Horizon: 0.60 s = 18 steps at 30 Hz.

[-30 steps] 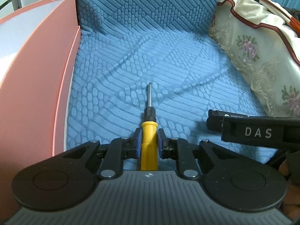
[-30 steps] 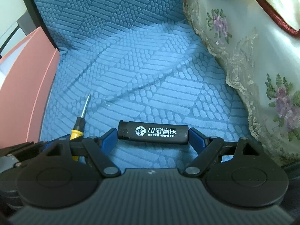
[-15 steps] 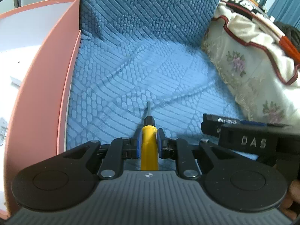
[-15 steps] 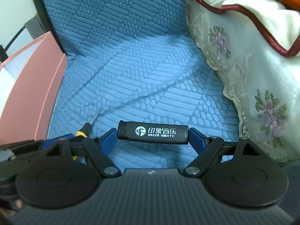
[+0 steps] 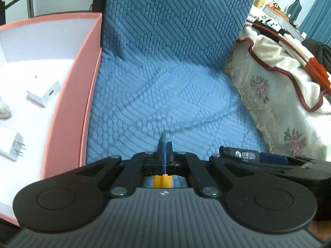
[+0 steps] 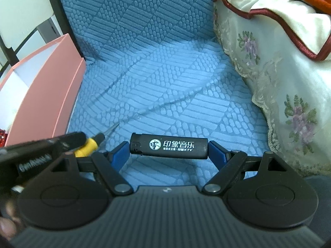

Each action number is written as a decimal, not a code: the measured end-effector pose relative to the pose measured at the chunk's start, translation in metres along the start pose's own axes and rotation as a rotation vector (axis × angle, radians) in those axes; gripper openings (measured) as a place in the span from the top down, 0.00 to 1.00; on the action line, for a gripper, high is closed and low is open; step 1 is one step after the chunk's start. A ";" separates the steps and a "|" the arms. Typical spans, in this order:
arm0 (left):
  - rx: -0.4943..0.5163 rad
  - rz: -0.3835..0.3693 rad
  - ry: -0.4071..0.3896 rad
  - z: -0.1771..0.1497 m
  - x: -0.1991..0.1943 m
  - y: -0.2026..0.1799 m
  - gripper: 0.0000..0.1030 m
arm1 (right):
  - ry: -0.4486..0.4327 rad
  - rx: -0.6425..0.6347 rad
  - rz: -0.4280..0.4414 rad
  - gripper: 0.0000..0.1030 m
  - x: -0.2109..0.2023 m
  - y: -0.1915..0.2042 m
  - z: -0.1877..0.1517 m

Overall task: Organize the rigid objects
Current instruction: 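Lift yellow screwdriver with left gripper while right gripper lifts black USB stick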

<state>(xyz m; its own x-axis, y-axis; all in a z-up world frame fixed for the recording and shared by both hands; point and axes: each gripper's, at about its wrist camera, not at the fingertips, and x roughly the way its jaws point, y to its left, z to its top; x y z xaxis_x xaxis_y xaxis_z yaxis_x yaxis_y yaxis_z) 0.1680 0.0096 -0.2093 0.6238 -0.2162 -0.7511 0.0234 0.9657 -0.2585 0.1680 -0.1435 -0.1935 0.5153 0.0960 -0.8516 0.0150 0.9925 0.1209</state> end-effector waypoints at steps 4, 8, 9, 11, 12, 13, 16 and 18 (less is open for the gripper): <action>-0.001 0.016 -0.003 0.001 0.000 0.001 1.00 | -0.008 -0.002 0.001 0.18 0.001 -0.003 0.001; -0.037 -0.005 0.007 -0.004 0.007 0.012 1.00 | -0.006 0.010 -0.006 0.18 0.006 -0.011 -0.003; -0.029 -0.003 0.005 -0.005 0.008 0.013 1.00 | -0.003 0.011 -0.006 0.18 0.008 -0.013 -0.004; -0.010 -0.008 0.014 -0.006 0.009 0.011 1.00 | 0.003 0.007 -0.012 0.18 0.012 -0.017 -0.008; -0.008 -0.009 0.016 -0.007 0.009 0.010 0.99 | 0.006 0.009 -0.014 0.18 0.013 -0.018 -0.009; -0.002 -0.005 0.014 -0.008 0.010 0.009 0.99 | 0.009 0.013 -0.012 0.18 0.015 -0.020 -0.009; 0.028 0.009 0.030 -0.012 0.013 0.006 0.99 | 0.007 0.014 -0.004 0.18 0.019 -0.021 -0.009; 0.046 0.012 0.052 -0.015 0.017 0.005 0.97 | 0.007 0.018 -0.003 0.18 0.020 -0.022 -0.009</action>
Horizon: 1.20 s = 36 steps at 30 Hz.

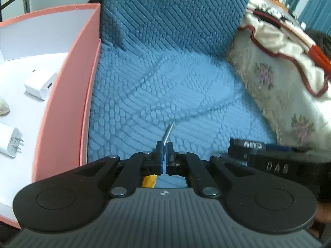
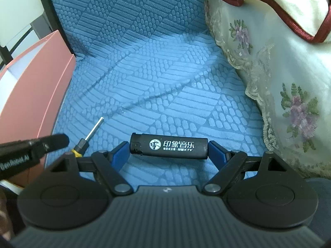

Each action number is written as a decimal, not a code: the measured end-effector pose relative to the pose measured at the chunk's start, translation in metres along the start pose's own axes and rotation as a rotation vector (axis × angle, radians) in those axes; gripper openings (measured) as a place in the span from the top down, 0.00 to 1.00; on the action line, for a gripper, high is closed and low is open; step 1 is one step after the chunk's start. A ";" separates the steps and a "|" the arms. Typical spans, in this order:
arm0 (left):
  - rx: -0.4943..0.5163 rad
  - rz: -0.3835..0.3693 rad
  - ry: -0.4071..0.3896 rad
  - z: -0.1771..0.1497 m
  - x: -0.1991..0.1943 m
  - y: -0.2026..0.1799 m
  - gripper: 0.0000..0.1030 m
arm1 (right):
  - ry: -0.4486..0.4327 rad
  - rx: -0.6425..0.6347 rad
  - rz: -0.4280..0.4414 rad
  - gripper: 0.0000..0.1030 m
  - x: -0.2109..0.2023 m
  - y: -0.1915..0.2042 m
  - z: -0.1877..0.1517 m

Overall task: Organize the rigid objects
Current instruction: 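Lift yellow screwdriver with left gripper while right gripper lifts black USB stick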

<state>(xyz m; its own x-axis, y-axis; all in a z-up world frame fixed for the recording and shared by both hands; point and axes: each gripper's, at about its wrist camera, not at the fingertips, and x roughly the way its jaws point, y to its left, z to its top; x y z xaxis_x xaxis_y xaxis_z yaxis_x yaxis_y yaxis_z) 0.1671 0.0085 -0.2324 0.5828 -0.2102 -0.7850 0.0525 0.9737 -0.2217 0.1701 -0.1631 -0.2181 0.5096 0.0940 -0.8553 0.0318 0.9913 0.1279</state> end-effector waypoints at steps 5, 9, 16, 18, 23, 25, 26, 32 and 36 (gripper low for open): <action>0.067 0.035 0.041 -0.008 0.009 -0.004 0.93 | 0.007 0.009 -0.001 0.18 0.005 -0.002 -0.002; 0.087 0.072 0.060 -0.012 0.014 -0.005 0.76 | 0.006 0.006 0.004 0.18 0.007 -0.002 -0.002; 0.135 0.077 0.077 -0.017 0.015 -0.010 0.73 | 0.005 0.014 0.011 0.18 0.007 -0.002 -0.002; 0.159 0.092 0.075 -0.019 0.016 -0.013 0.73 | 0.006 0.014 0.012 0.18 0.008 -0.003 -0.002; 0.187 0.101 0.060 -0.024 0.021 -0.013 0.78 | 0.012 0.006 0.009 0.18 0.009 -0.002 -0.003; 0.172 0.107 0.055 -0.023 0.020 -0.012 0.80 | 0.014 0.002 0.003 0.18 0.009 -0.001 -0.003; 0.163 0.110 0.053 -0.022 0.020 -0.011 0.80 | 0.013 -0.001 -0.003 0.18 0.009 0.000 -0.003; 0.103 0.084 0.005 -0.012 0.003 -0.008 0.80 | -0.001 -0.023 -0.007 0.18 0.001 0.005 -0.002; 0.071 0.059 -0.007 -0.003 -0.008 -0.006 0.80 | -0.013 -0.030 -0.007 0.18 -0.008 0.009 0.002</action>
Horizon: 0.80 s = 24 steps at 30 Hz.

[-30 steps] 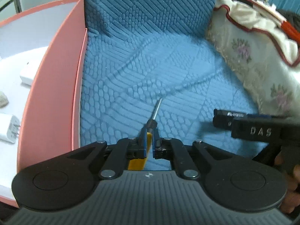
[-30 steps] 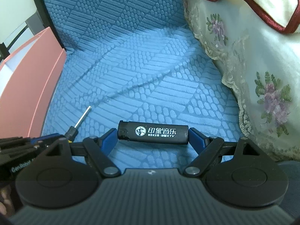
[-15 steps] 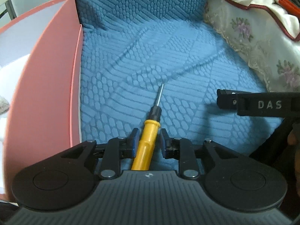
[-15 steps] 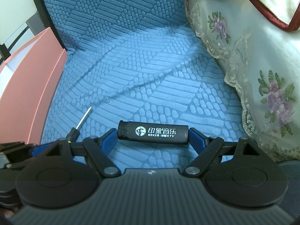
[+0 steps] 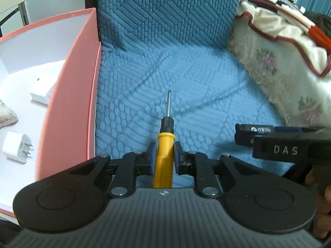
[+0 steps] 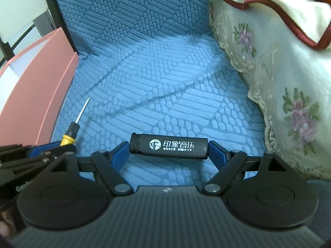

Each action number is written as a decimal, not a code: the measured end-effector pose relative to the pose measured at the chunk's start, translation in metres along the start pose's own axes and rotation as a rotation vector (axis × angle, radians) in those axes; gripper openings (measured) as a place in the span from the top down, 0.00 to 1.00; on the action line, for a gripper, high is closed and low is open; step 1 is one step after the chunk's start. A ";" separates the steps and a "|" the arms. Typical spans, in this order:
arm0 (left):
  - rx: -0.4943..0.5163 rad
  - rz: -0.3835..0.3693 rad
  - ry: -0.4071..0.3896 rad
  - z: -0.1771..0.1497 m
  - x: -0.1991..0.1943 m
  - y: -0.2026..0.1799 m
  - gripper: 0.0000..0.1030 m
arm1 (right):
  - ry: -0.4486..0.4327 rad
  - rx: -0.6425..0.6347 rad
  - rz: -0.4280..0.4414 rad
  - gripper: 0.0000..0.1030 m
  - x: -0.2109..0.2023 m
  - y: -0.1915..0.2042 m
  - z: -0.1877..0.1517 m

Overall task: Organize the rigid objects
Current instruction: 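Lift yellow screwdriver with left gripper while right gripper lifts black USB stick, then carry screwdriver into pink box and open left gripper while right gripper releases USB stick there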

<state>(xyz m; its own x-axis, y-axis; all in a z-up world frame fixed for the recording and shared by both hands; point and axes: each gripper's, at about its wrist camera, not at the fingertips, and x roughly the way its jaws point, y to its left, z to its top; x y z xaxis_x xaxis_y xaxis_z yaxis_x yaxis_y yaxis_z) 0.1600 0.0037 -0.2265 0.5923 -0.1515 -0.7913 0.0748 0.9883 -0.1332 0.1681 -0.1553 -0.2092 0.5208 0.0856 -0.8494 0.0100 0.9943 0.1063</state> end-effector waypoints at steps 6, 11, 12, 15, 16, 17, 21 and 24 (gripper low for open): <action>-0.103 -0.067 -0.011 0.014 -0.023 0.010 0.80 | -0.056 -0.008 0.018 0.18 -0.023 0.014 0.019; -0.117 -0.073 -0.045 0.034 -0.051 0.021 0.80 | -0.103 -0.042 0.043 0.18 -0.048 0.038 0.036; -0.124 -0.071 -0.054 0.039 -0.058 0.025 0.80 | -0.113 -0.048 0.047 0.18 -0.053 0.043 0.040; -0.139 -0.064 -0.078 0.052 -0.078 0.041 0.80 | -0.142 -0.065 0.058 0.18 -0.070 0.058 0.052; -0.141 -0.057 -0.086 0.056 -0.084 0.046 0.80 | -0.151 -0.073 0.062 0.18 -0.076 0.063 0.057; -0.144 -0.052 -0.094 0.060 -0.091 0.052 0.80 | -0.160 -0.078 0.067 0.18 -0.082 0.068 0.061; -0.160 -0.031 -0.129 0.077 -0.119 0.078 0.80 | -0.196 -0.102 0.100 0.18 -0.102 0.097 0.077; -0.184 -0.007 -0.163 0.088 -0.141 0.102 0.80 | -0.226 -0.121 0.143 0.18 -0.114 0.120 0.089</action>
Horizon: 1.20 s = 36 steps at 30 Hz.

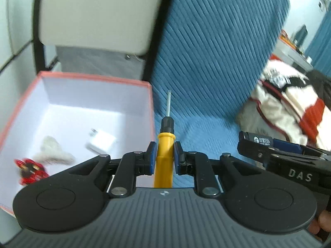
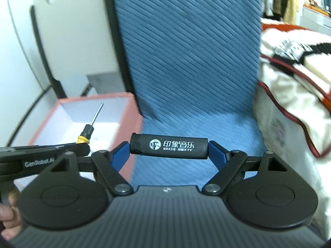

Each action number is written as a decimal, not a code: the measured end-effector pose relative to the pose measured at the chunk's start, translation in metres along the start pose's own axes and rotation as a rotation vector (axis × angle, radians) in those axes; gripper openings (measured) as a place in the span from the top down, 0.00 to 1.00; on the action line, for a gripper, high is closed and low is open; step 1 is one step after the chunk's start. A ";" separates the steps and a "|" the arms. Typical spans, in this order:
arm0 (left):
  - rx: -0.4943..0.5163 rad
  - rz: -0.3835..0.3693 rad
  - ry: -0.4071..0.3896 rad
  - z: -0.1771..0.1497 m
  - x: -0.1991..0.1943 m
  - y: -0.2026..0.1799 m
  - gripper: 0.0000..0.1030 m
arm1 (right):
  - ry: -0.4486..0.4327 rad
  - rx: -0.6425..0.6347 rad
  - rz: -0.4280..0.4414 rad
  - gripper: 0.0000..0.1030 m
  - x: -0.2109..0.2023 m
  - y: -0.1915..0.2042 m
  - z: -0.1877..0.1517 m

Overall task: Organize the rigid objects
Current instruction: 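Carry screwdriver into pink box and open left gripper while right gripper releases USB stick there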

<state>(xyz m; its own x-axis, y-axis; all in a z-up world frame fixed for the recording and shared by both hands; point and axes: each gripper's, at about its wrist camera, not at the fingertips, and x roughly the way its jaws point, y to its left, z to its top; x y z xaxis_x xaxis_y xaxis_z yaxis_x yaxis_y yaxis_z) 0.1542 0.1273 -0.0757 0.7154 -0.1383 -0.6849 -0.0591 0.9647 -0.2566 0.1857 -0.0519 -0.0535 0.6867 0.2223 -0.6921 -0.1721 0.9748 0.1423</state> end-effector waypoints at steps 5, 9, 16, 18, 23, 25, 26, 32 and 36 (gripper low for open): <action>-0.038 0.059 -0.052 0.023 -0.030 0.038 0.80 | -0.042 -0.056 0.076 0.18 -0.001 0.045 0.022; -0.070 0.103 -0.071 0.031 -0.047 0.072 0.80 | -0.050 -0.092 0.130 0.18 0.002 0.076 0.031; -0.142 0.156 -0.040 0.020 -0.046 0.124 0.80 | -0.004 -0.160 0.191 0.18 0.020 0.121 0.019; -0.160 0.159 -0.017 0.012 -0.041 0.137 0.80 | 0.024 -0.177 0.197 0.18 0.030 0.130 0.010; -0.182 0.165 0.047 -0.010 -0.024 0.157 0.80 | 0.100 -0.224 0.209 0.18 0.051 0.144 -0.015; -0.191 0.165 0.068 -0.018 -0.018 0.162 0.80 | 0.128 -0.231 0.210 0.18 0.057 0.148 -0.026; -0.194 0.167 0.080 -0.023 -0.013 0.163 0.80 | 0.141 -0.235 0.213 0.18 0.060 0.149 -0.030; -0.205 0.171 0.134 -0.044 0.001 0.171 0.80 | 0.189 -0.249 0.212 0.18 0.074 0.150 -0.046; -0.208 0.165 0.142 -0.048 0.003 0.171 0.81 | 0.217 -0.243 0.229 0.18 0.079 0.150 -0.052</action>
<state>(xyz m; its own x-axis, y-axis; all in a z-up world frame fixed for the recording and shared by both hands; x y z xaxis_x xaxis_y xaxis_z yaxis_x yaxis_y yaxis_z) 0.1125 0.2813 -0.1544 0.5805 -0.0276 -0.8138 -0.3180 0.9124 -0.2577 0.1774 0.1112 -0.1237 0.4501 0.3983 -0.7992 -0.4836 0.8611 0.1567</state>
